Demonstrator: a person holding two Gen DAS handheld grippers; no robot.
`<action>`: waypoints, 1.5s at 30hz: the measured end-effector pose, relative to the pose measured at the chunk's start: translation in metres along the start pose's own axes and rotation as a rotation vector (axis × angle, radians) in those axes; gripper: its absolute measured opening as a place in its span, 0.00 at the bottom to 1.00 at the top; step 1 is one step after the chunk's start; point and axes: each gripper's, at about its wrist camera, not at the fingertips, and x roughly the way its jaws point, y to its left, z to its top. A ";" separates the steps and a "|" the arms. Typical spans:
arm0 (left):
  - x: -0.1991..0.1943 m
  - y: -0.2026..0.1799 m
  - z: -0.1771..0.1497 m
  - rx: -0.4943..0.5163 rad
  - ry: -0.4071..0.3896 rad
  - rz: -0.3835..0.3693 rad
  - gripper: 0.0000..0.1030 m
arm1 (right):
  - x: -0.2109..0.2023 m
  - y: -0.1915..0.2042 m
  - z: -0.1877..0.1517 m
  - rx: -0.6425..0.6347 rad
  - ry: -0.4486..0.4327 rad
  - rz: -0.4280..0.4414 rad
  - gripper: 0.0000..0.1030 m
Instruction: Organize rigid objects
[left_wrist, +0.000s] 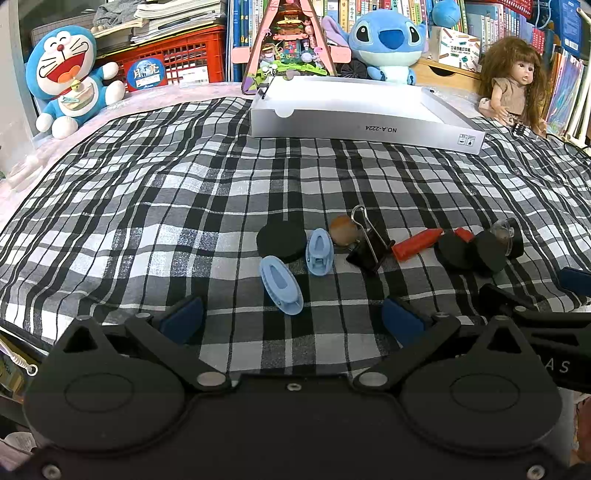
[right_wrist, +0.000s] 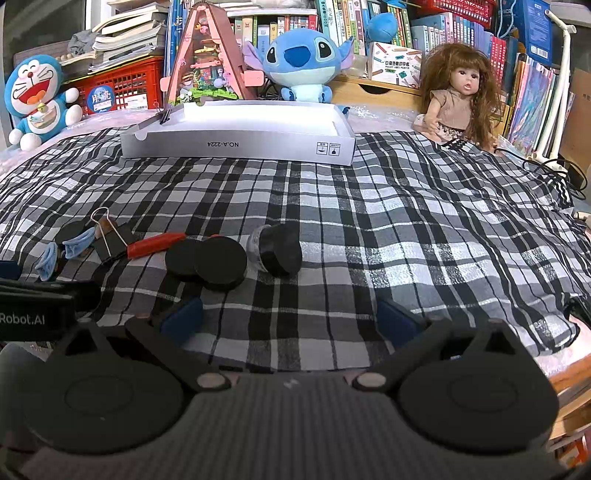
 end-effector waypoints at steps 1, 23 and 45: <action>0.000 0.000 0.000 0.000 0.000 0.000 1.00 | 0.000 0.000 0.000 0.000 0.000 0.000 1.00; -0.002 0.007 -0.004 0.000 -0.002 -0.001 1.00 | 0.000 -0.001 -0.001 -0.001 -0.005 0.001 1.00; -0.002 0.004 -0.009 0.012 -0.054 -0.008 1.00 | 0.000 -0.002 -0.002 -0.003 -0.017 0.015 1.00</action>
